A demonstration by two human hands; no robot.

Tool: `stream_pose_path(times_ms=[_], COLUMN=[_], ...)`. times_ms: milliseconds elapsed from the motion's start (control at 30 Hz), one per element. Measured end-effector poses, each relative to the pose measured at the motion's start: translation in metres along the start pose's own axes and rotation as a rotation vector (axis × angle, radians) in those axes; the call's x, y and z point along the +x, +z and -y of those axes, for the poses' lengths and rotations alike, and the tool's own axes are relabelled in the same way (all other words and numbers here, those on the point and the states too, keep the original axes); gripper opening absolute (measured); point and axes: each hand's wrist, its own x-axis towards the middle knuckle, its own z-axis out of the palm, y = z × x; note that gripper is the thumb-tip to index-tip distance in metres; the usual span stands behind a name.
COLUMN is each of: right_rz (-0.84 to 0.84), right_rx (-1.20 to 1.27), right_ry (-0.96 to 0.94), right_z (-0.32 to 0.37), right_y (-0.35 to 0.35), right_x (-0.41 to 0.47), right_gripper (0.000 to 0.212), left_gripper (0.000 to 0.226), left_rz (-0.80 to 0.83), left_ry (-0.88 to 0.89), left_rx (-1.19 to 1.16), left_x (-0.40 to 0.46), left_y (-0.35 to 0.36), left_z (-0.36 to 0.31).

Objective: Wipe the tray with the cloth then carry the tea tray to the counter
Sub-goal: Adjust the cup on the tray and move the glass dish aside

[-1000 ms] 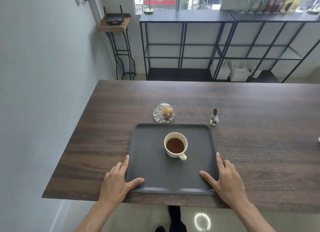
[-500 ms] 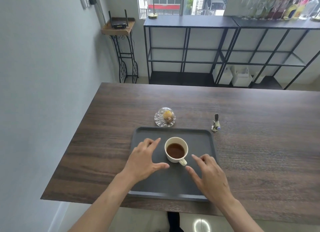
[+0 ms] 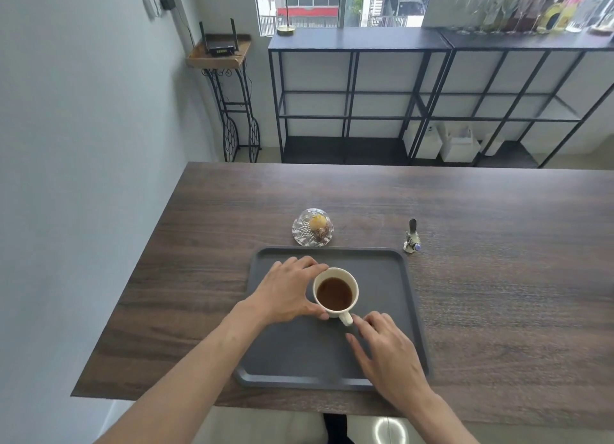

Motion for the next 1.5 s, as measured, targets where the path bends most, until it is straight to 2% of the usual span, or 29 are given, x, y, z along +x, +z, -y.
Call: stream_pose_path(times_ms=[433, 767, 900, 1000, 1133, 1267, 1333, 1500], right_rz=[0.004, 0.025, 0.036, 0.004, -0.099, -0.087, -0.059, -0.021], right_rx=[0.015, 0.017, 0.021, 0.001, -0.053, -0.078, -0.046, -0.010], right_ry=[-0.073, -0.061, -0.062, -0.031, 0.147, 0.329, 0.381, 0.379], right_z=[0.016, 0.016, 0.014, -0.003, -0.047, -0.084, -0.091, -0.089], right_y=[0.009, 0.009, 0.005, -0.006, -0.025, -0.036, -0.035, -0.028], right_x=[0.000, -0.001, -0.002, -0.007, -0.018, -0.030, -0.033, -0.033], right_gripper=[0.024, 0.025, 0.029, 0.032, 0.040, 0.053, 0.056, 0.051], left_gripper=[0.092, 0.090, 0.096, 0.096, 0.075, 0.070, 0.069, 0.060], left_rz=[0.126, 0.102, 0.089, 0.013, -0.144, -0.161, -0.135, -0.122], left_ry=[0.091, 0.108, 0.092, 0.001, -0.238, -0.482, -0.529, -0.507], left_rx=[0.028, 0.057, 0.054, 0.017, 0.034, -0.049, -0.085, -0.225], left_x=[0.011, 0.008, 0.004, -0.008, -0.052, -0.100, -0.115, -0.128], left_y=[-0.020, -0.020, -0.019, -0.021, -0.013, 0.012, 0.024, 0.041], left_z=[0.007, 0.008, 0.011, 0.022, 0.053, 0.077, 0.078, 0.075])
